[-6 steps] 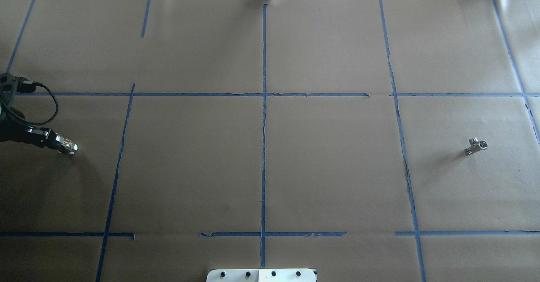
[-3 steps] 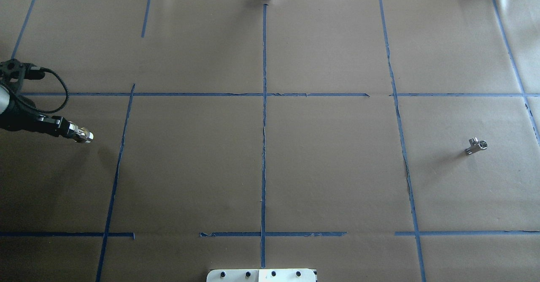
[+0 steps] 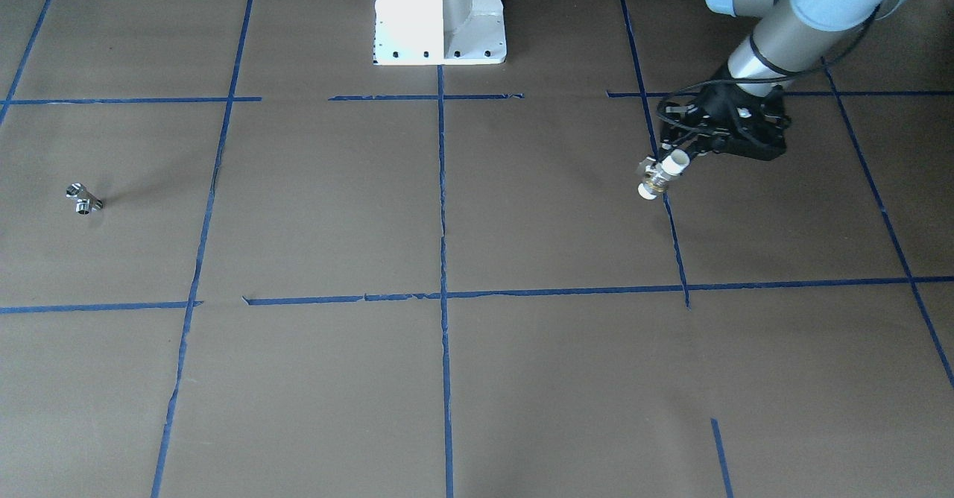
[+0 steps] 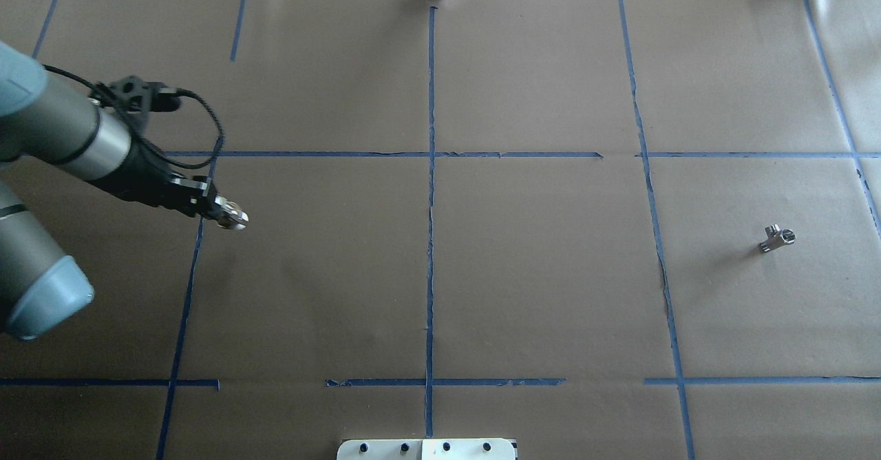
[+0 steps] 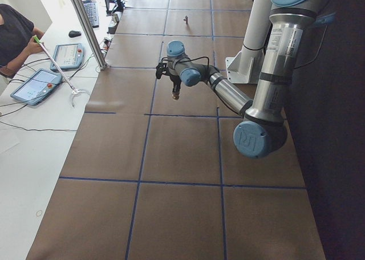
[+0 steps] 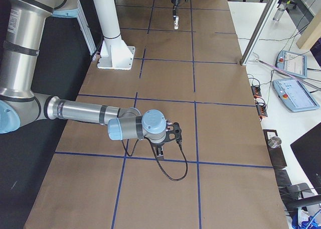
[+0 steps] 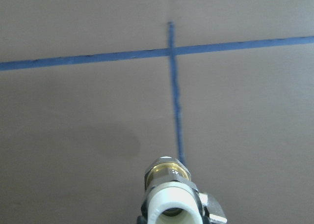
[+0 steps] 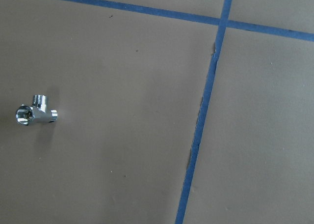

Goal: Assemble PPR valve and pipe with both arms
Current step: 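Carry the valve with the left gripper to the table center and stand it upright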

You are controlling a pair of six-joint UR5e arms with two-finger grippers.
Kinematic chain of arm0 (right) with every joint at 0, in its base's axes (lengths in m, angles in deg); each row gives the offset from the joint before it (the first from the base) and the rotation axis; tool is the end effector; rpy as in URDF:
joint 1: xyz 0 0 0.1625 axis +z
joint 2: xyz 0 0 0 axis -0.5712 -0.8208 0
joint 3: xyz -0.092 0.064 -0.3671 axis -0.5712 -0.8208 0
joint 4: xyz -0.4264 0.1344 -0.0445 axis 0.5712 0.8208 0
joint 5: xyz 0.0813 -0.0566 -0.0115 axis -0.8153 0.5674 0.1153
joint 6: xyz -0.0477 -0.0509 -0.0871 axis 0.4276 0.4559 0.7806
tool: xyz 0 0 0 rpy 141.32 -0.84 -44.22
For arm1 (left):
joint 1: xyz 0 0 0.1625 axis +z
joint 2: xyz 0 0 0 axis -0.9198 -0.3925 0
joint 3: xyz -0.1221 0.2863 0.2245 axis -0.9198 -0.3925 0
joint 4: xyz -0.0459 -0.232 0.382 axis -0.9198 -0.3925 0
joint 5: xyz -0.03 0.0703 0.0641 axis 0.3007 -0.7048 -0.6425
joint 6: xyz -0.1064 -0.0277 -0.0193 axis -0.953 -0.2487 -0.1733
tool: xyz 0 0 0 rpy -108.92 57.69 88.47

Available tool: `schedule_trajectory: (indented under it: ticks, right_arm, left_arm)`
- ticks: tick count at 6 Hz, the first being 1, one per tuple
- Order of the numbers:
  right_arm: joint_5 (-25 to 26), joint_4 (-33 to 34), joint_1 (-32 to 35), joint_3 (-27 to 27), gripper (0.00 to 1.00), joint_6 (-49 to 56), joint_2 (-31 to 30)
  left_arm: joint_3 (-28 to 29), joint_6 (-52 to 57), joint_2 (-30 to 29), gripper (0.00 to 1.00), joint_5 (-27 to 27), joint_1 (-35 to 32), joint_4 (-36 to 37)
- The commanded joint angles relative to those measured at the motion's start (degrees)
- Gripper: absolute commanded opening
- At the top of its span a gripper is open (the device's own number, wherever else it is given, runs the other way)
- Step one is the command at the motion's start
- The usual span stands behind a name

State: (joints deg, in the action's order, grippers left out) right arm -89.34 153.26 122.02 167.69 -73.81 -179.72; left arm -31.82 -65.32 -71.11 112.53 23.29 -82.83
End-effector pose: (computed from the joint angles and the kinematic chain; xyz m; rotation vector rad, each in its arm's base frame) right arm 0.0255 -0.4268 0.6309 0.1428 -0.8905 -0.1773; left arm 0.3693 -0.4459 0.2456 0.0300 0.9673 0.1019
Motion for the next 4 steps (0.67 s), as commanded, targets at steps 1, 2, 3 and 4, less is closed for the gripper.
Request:
schedule_trajectory:
  ticks: [1,2,3,4]
  right_arm:
    - [-0.4,0.0,0.0,-0.1,1.00,0.0,0.0]
    - [-0.4,0.0,0.0,-0.1,1.00,0.1,0.0]
    - [-0.5,-0.1,0.0,0.0,1.00,0.0,0.0]
    - [-0.5,-0.1,0.0,0.0,1.00,0.1,0.0]
  left_arm:
    - [2.7,-9.8,-16.2,0.00,-8.9,11.3,10.4]
    - [11.0,-11.3,-24.0,0.00,-9.5,12.3,10.4]
    - [17.5,-13.5,-29.4,0.00,-12.3,14.0,9.9]
    - [20.3,-14.6,-30.9,0.00,-15.7,16.5,9.5]
